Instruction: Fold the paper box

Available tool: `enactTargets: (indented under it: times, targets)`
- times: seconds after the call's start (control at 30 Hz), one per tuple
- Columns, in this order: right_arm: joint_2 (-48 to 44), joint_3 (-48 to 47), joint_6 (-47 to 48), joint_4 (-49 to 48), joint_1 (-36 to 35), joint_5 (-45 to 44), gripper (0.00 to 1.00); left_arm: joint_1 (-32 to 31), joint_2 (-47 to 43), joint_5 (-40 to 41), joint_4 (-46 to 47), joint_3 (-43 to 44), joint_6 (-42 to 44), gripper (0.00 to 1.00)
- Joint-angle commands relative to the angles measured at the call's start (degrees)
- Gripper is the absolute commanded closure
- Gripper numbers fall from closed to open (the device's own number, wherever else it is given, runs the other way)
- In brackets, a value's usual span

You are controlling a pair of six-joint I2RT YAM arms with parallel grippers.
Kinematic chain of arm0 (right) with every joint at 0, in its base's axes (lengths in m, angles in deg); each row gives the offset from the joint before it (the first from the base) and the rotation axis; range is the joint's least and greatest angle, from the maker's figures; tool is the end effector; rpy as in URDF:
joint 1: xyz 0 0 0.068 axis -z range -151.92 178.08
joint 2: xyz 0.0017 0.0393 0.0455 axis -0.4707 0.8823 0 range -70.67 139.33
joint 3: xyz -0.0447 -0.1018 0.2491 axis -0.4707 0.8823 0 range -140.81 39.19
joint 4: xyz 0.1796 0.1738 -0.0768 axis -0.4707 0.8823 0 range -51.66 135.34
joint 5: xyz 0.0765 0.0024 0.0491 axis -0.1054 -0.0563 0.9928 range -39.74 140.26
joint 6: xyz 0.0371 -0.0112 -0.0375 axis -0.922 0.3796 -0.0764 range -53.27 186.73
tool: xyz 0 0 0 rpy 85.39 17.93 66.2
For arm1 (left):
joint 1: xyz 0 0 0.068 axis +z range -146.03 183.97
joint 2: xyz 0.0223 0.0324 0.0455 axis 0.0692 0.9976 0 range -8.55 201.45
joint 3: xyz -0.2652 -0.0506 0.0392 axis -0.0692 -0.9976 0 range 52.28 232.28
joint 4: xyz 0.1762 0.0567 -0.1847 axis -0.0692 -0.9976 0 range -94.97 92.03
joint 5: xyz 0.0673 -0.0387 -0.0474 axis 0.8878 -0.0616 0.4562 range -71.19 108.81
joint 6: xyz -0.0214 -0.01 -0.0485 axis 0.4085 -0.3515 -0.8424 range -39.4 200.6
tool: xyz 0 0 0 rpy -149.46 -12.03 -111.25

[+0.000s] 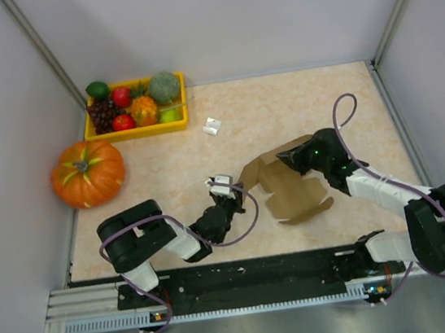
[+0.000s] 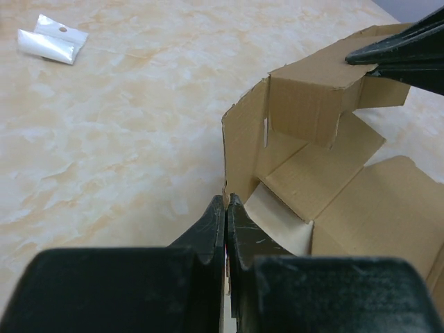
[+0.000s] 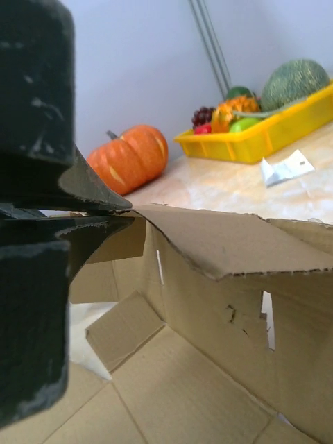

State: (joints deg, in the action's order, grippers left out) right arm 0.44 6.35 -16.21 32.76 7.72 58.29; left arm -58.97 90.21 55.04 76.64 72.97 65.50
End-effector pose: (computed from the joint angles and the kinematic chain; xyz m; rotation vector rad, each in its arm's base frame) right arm 0.2383 0.0938 0.1996 1.1604 2.0856 1.1262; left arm 0.1424 -0.2328 0.1409 0.1950 1.6342 -0.5323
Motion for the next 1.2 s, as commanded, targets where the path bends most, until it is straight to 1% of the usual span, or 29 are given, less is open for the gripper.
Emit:
enactTargets:
  times: [0.0,0.1,0.13,0.2,0.23,0.33,0.4,0.43,0.53,0.6,0.67,0.77,0.83,0.9,1.0,1.07,1.13,1.17]
  targets:
    - [2.54,-2.49,-5.47,-11.26,-1.79,0.41,1.0,3.17,-3.48,-1.07,4.23,1.9,-0.73,1.0]
    - [3.5,-2.14,-7.85,-14.71,-3.19,-2.3,1.0,6.85,-5.68,-3.43,2.3,1.99,-0.29,1.0]
    - [3.77,-2.14,-8.55,-16.2,-3.72,-2.93,1.0,9.13,-6.12,-4.31,1.69,1.99,-0.9,1.0]
    - [4.91,-2.58,-8.64,-17.52,-4.07,-3.81,1.0,11.25,-6.91,-7.2,0.89,2.25,-1.17,1.0]
    - [5.44,-2.49,-8.73,-19.79,-4.25,-3.99,1.0,12.39,-6.91,-7.48,0.63,2.6,-0.21,1.0]
    - [7.19,-0.65,-8.91,-23.67,-4.25,-4.52,1.0,12.66,-6.39,-7.84,-0.34,4.27,2.78,1.0]
    - [8.07,2.07,-7.08,-29.63,-4.25,-4.6,1.0,12.66,-5.6,-8.98,-1.65,5.84,2.26,1.0]
    - [8.25,3.21,-6.11,-31.83,-4.42,-5.3,1.0,12.66,-5.16,-10.2,-1.92,6.38,0.61,1.0]
    - [8.43,6.2,-3.81,-33.96,-4.69,-6.8,1.0,10.83,-2.18,-9.78,0.88,7.17,-2.48,1.0]
    - [8.87,8.22,-4.16,-35.37,-4.6,-6.89,1.0,9.16,-0.68,-8.11,2.56,8.14,-2.66,1.0]
    - [9.83,9.28,-4.16,-36.25,-4.69,-5.75,1.0,7.04,1.16,-7.4,1.86,10.15,-3.36,1.0]
    - [9.93,11.91,-5.92,-38.88,-4.95,-6.27,1.0,5.2,4.06,-6.96,3.69,11.3,-6.08,1.0]
    - [9.14,13.32,-6.19,-38.54,-4.86,-6.89,1.0,3.97,5.64,-6.87,4.32,11.92,-6.35,1.0]
    - [7.29,13.77,-5.23,-36.62,-4.86,-7.42,1.0,3.17,6.27,-6.7,3.09,13.41,-6.18,1.0]
    - [5.8,15.43,-5.13,-36.78,-4.86,-7.77,1.0,2.12,7.5,-7.57,2.12,14.56,-6.35,1.0]
    - [5.36,16.49,-5.31,-37.05,-4.78,-7.77,1.0,2.03,7.15,-8.36,1.16,13.86,-6.53,0.92]
    - [5.18,16.93,-5.04,-37.39,-4.78,-7.59,1.0,2.2,5.75,-9.33,0.54,12.89,-6.97,0.79]
    - [5.26,17.11,-4.96,-37.92,-4.78,-7.51,1.0,2.2,5.31,-10.03,0.71,11.76,-6.62,0.67]
